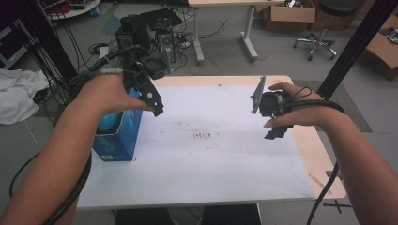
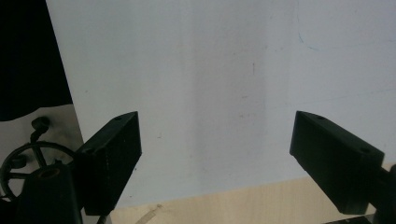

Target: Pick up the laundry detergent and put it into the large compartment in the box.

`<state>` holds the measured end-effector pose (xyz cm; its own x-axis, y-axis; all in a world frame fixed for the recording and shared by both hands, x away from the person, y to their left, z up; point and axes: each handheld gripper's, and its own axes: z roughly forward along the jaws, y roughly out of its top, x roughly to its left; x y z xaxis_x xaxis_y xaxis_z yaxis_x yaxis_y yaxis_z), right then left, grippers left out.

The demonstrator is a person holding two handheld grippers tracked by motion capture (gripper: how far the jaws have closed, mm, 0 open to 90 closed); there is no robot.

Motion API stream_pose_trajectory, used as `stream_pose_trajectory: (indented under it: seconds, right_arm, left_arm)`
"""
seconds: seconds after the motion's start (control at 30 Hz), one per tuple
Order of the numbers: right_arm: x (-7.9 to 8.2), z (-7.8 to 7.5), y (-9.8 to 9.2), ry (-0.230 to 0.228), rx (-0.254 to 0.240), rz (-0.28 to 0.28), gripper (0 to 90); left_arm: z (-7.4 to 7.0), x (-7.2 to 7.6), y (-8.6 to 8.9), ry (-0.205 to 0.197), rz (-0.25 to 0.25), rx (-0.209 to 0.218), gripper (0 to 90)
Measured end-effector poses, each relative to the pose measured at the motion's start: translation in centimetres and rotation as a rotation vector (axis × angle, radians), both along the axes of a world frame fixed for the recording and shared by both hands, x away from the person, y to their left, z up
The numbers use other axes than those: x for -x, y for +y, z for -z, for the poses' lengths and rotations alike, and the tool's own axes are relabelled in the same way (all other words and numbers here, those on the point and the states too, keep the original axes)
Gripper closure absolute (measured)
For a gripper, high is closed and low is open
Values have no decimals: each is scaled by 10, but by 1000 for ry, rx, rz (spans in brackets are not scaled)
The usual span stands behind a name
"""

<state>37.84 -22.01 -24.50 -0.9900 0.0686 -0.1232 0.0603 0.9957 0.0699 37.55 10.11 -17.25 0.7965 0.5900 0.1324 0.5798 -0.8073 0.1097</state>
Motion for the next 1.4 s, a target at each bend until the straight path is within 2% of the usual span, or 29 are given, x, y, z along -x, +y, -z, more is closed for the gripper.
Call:
stream_pose_trajectory:
  seconds: [0.07, 0.23, 0.37, 0.47, 0.6, 0.77, 0.93, 0.97, 1.1, 1.17, 1.27, 1.4]
  right_arm:
    - [0, 0, 0, 3, -2, -1, 165]
    - [0, 0, 1, 7, -1, -5, 165]
    - [-1, -1, 2, 10, 4, -14, 166]
    - [-3, 0, 2, 12, 4, -16, 165]
    - [-5, 1, 2, 19, 12, -12, 165]
    - [-6, 0, 4, 18, 10, -15, 165]
    - [-6, 0, 4, 20, 15, -15, 166]
    - [-6, -1, 4, 19, 18, -15, 166]
    - [-7, 0, 2, 19, 16, -6, 166]
    - [-7, -1, 1, 18, 17, -6, 166]
    - [-7, -1, -1, 17, 13, -2, 166]
    - [-8, -1, -2, 20, 17, 3, 165]
  left_arm:
    - [1, 4, -6, 10, 44, 8, 1]
    - [6, 15, -20, 31, 193, 18, 1]
    - [11, 26, -27, 31, 361, 32, 1]
    - [13, 31, -32, 28, 435, 30, 1]
    - [16, 33, -36, 32, 499, 10, 1]
    - [18, 34, -39, 46, 549, -8, 1]
    - [20, 32, -40, 44, 590, 13, 1]
    - [21, 31, -41, 51, 590, 17, 1]
    - [29, 29, -43, 77, 601, -25, 1]
    - [31, 28, -43, 84, 605, -31, 1]
    - [30, 26, -43, 80, 610, -26, 1]
    - [27, 27, -41, 72, 614, 1, 1]
